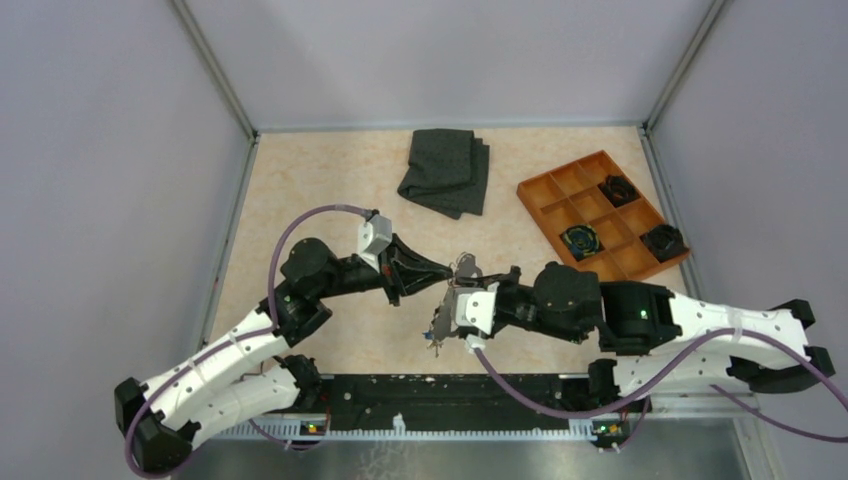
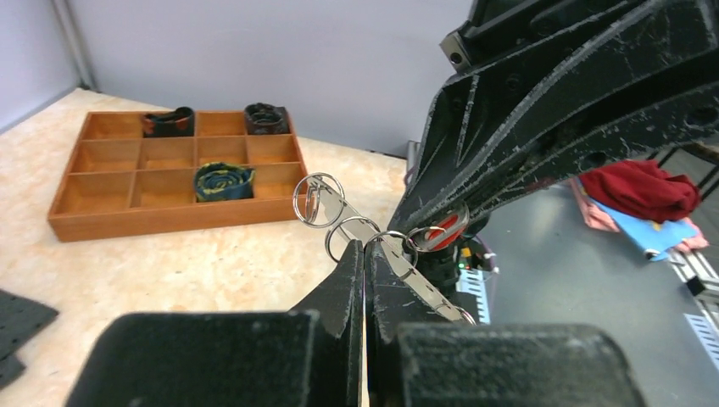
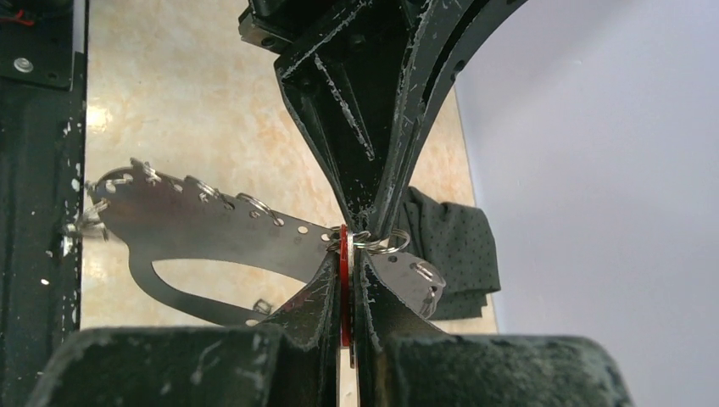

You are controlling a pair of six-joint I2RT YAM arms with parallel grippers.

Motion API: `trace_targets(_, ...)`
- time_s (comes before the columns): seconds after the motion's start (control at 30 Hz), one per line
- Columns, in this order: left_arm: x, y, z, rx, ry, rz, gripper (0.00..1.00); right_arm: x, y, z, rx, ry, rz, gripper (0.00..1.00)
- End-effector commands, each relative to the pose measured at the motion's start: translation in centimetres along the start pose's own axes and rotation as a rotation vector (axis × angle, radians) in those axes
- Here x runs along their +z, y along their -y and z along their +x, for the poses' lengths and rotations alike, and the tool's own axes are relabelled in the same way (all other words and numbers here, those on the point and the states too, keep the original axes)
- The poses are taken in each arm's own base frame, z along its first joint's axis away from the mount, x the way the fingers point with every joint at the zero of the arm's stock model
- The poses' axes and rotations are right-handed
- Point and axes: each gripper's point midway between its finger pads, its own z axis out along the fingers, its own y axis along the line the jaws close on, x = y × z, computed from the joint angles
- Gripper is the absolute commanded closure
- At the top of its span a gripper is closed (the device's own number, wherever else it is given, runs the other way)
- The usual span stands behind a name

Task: Remove the keys from the keyring
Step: Remove the key from the keyring.

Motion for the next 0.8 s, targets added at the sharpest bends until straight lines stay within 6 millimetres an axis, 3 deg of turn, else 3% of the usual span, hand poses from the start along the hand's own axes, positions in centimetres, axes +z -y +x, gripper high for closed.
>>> trace_targets(0.0, -0.1, -1.6, -1.9, 0.111, 0.032, -0.090, 1.00, -0.3, 2.3, -2.0, 0.079, 0.033, 0.074, 1.00)
trace_targets(0.77, 0.0, -2.0, -0.6, 0.187, -0.028, -0.075, 1.00, 0.4, 5.3, -0.6, 0.148, -0.079, 0.197, 1.00)
